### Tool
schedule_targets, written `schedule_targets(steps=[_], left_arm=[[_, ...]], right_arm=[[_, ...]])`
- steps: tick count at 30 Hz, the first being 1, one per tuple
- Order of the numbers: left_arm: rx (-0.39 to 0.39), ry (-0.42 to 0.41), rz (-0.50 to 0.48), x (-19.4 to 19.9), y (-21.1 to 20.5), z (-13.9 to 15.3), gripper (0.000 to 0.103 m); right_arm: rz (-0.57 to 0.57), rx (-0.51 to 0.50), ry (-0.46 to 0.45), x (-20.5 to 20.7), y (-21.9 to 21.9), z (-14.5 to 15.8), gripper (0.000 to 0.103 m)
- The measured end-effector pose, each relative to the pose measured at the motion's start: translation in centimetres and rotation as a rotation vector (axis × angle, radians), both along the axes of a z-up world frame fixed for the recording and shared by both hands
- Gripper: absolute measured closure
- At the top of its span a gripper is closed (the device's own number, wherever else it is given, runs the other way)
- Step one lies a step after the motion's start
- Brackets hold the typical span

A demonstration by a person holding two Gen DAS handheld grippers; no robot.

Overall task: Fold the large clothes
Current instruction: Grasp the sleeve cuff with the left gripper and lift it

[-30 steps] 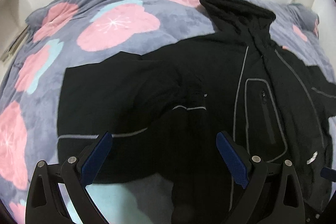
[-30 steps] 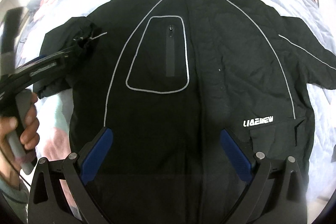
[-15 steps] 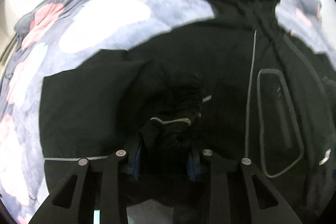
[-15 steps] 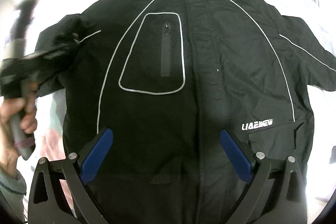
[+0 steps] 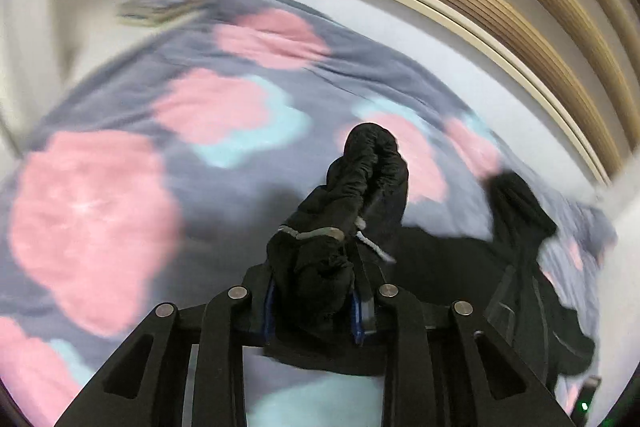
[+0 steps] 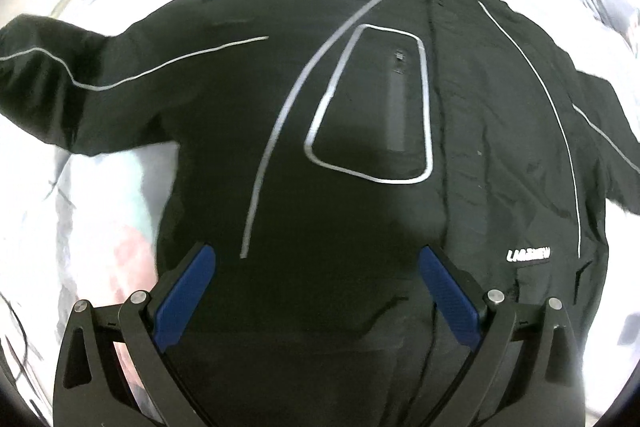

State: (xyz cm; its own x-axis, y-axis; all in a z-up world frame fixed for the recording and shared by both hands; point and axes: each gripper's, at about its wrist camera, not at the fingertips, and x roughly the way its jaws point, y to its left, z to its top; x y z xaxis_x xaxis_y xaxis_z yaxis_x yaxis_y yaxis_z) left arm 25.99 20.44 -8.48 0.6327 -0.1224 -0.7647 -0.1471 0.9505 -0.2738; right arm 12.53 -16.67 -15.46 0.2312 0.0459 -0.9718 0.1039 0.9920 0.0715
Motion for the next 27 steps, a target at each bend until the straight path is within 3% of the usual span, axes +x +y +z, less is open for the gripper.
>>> schedule_targets(steps=[4, 7, 9, 12, 15, 16, 18, 20, 23, 25, 27], left_arm=[[0.044, 0.013, 0.086, -1.4, 4.9, 0.5, 0.079], [0.052, 0.063, 0.15, -0.8, 8.9, -1.2, 0.079], [-0.054, 0.144, 0.217, 0.0, 12.3, -4.8, 0.079], [-0.167, 0.204, 0.215, 0.4, 14.3, -9.2, 0.079], [-0.197, 0.226, 0.21, 0.0, 14.4, -11.7, 0.069], [-0.231, 0.227, 0.223, -0.4, 14.9, -12.3, 0.061], [-0.385, 0.192, 0.244, -1.8, 16.5, -13.1, 0.055], [-0.482, 0.147, 0.259, -3.3, 17.2, -13.0, 0.044], [-0.514, 0.114, 0.261, -4.6, 17.3, -12.3, 0.021], [-0.499, 0.13, 0.24, -4.2, 16.8, -12.4, 0.021], [-0.452, 0.209, 0.249, -2.9, 16.4, -13.7, 0.021]], right_arm=[[0.044, -0.005, -0.015, 0.1, 1.8, 0.6, 0.0], [0.063, -0.015, -0.022, 0.2, 2.7, 1.0, 0.0], [0.066, -0.025, -0.022, 0.3, 3.0, 1.2, 0.0], [0.072, -0.048, -0.015, 0.1, 3.3, 1.1, 0.0], [0.076, -0.059, -0.004, -0.1, 3.5, 1.0, 0.0], [0.077, -0.063, 0.0, -0.1, 3.5, 0.9, 0.0], [0.08, -0.066, 0.005, 0.0, 3.6, 0.8, 0.0], [0.087, -0.065, 0.008, 0.2, 4.0, 0.7, 0.0], [0.11, -0.06, 0.01, 0.4, 4.9, 0.4, 0.0], [0.127, -0.056, 0.019, 0.6, 5.6, 0.1, 0.0], [0.145, -0.047, 0.025, 0.5, 6.3, -0.1, 0.0]])
